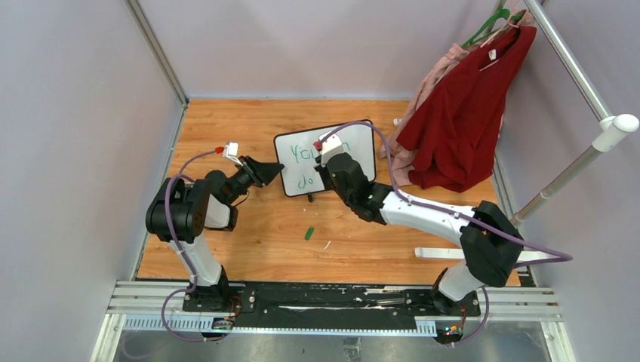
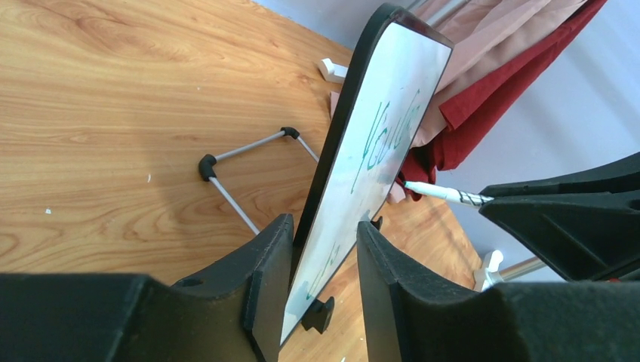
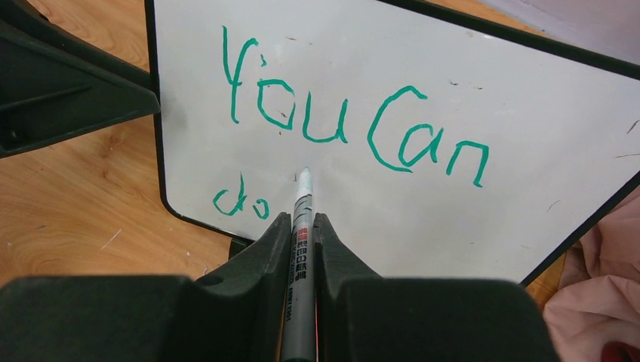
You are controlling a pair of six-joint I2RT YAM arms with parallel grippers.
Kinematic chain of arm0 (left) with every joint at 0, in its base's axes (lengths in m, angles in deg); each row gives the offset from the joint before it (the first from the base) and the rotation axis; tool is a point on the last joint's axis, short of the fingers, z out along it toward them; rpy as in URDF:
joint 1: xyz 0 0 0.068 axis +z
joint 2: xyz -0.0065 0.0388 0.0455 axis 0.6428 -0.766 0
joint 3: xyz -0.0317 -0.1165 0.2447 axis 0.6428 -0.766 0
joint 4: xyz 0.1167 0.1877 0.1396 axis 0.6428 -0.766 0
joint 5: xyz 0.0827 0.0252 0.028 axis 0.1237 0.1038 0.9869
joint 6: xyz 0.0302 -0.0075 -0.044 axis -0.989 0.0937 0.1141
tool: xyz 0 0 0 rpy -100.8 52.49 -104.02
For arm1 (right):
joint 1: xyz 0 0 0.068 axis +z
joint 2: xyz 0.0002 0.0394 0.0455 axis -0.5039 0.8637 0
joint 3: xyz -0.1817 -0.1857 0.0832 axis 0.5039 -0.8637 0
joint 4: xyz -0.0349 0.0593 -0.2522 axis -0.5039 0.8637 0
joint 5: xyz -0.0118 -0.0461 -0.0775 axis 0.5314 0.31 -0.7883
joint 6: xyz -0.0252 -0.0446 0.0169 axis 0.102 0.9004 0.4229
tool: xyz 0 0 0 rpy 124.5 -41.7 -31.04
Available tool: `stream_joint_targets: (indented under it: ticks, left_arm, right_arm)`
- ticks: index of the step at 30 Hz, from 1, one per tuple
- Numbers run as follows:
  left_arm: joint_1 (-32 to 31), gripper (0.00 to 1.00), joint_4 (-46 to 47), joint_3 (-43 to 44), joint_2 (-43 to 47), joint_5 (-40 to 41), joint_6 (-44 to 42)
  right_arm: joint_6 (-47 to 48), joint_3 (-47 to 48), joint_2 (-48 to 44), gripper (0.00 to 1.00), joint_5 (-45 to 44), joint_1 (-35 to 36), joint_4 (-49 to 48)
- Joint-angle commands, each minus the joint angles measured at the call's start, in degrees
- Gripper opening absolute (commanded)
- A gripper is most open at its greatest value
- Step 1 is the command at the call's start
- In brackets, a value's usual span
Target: Write a sentence on the whiteboard
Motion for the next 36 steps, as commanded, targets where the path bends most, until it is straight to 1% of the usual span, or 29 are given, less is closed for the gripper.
stream_joint_targets:
  ticks: [1,9,25,36]
  left_arm:
    - [-0.38,0.43,3.13,-0.5,1.35,-0.61,-0.65]
    - [-0.39,0.45,3.11,-0.43,1.12,-0.44,-0.82]
    - [-0.4,0.44,3.11,-0.42,1.14,-0.53,-0.82]
    - [-0.36,0.43,3.1,-0.42,1.13,-0.57,-0.82]
  right_arm:
    - [0.43,-0.64,1.48,0.0,0.41,-0.46,-1.93]
    - [0.47,-0.6,3.2,0.0,0.2,-0.5,-2.11]
    - [0.21,-1.56,5.57,0.0,-1.82,-0.67,-1.51]
    - [-0.41,-2.9,5.61,0.0,-1.78,-0.87,-0.99]
